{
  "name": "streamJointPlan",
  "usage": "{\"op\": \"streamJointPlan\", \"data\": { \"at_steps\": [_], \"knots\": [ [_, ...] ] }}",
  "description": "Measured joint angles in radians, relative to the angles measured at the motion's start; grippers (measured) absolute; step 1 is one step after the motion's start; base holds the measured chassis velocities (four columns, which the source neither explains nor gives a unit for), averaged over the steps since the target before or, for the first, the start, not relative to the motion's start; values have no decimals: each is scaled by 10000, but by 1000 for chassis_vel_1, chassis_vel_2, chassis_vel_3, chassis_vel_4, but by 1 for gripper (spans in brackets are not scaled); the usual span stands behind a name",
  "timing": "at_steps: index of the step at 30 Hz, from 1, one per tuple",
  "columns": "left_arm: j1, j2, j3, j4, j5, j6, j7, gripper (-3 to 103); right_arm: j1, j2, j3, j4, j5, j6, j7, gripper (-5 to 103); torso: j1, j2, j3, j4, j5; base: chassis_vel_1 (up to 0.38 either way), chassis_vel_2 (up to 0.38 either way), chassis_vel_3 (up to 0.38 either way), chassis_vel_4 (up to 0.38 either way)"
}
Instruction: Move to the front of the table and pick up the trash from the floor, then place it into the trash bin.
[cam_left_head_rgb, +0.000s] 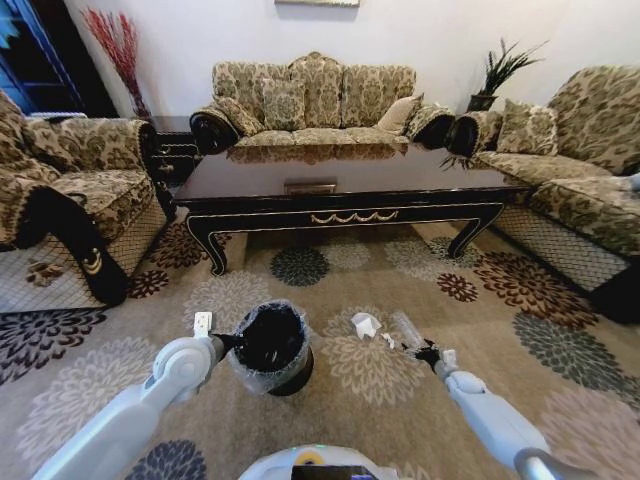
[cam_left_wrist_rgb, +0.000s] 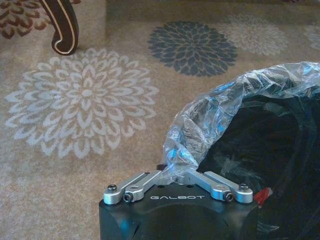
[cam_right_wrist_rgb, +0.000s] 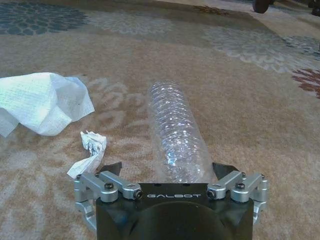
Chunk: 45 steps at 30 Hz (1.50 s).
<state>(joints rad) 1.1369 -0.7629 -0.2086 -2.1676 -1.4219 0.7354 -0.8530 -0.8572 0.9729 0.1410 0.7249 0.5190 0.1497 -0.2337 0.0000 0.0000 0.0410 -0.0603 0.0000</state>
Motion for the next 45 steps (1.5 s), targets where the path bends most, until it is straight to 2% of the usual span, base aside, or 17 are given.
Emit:
{"op": "streamJointPlan", "data": {
  "at_steps": [1,4,6,7,9,12,16,18,22,24,27,32,35,37,39,41,45],
  "knots": [
    [13,13,-3,-19,9,0,-11,2,1,0,-3,2,-1,17,0,94,0,-1,0,0,0,0,0,0,0],
    [17,20,-6,-36,15,0,-16,2,-26,-2,6,48,2,27,1,89,0,0,0,0,0,0,0,0,0],
    [18,20,-4,-52,18,0,-20,2,-109,-37,52,179,19,31,9,79,0,0,0,-1,0,0,0,0,0],
    [18,20,-4,-52,18,0,-20,2,-109,-37,52,179,19,31,9,79,0,0,0,-1,0,0,0,0,0],
    [20,20,14,-63,38,0,-21,2,-203,-79,91,324,36,32,13,68,0,0,0,-1,0,0,0,0,0],
    [37,14,25,-63,68,0,-22,2,-308,-113,147,481,52,32,29,62,0,0,0,-1,1,0,0,0,0],
    [67,-24,74,-77,110,0,-21,2,-583,-214,329,884,119,24,71,41,0,0,0,0,0,0,0,0,0],
    [77,-32,88,-82,125,0,-19,2,-638,-231,368,952,131,19,78,41,0,0,0,-1,0,0,0,0,0],
    [89,-57,148,-101,173,0,4,2,-976,-405,677,1471,211,17,97,27,0,0,-1,0,1,0,0,0,0],
    [76,-62,173,-100,175,0,6,2,-1053,-461,744,1610,258,22,98,27,0,0,0,0,1,0,0,0,0],
    [-5,-81,259,-82,175,0,23,2,-1336,-665,1014,2107,403,58,112,21,0,-1,0,-1,1,0,0,0,0],
    [-188,-164,447,101,198,0,39,2,-2200,-1075,1735,3756,828,61,227,20,0,0,0,-2,0,0,0,0,0],
    [-317,-235,578,230,198,0,50,2,-2954,-1320,2168,5382,1150,20,363,20,0,0,-1,-1,0,0,0,0,0],
    [-448,-270,698,297,202,0,51,2,-3747,-1567,2485,7208,1568,-134,581,20,0,0,-1,-5,-3,0,0,0,0],
    [-448,-271,697,296,202,0,51,2,-3804,-1598,2495,7430,1608,-162,616,20,0,0,-1,-6,-3,0,0,0,0],
    [-559,-298,753,322,205,0,39,2,-4231,-1788,2604,9092,1886,-372,872,20,0,0,-1,5,1,0,0,0,0],
    [-830,-327,967,495,184,0,35,2,-4600,-1954,2657,10848,2221,-703,1276,20,0,0,-1,0,-1,0,0,0,0]
  ]
}}
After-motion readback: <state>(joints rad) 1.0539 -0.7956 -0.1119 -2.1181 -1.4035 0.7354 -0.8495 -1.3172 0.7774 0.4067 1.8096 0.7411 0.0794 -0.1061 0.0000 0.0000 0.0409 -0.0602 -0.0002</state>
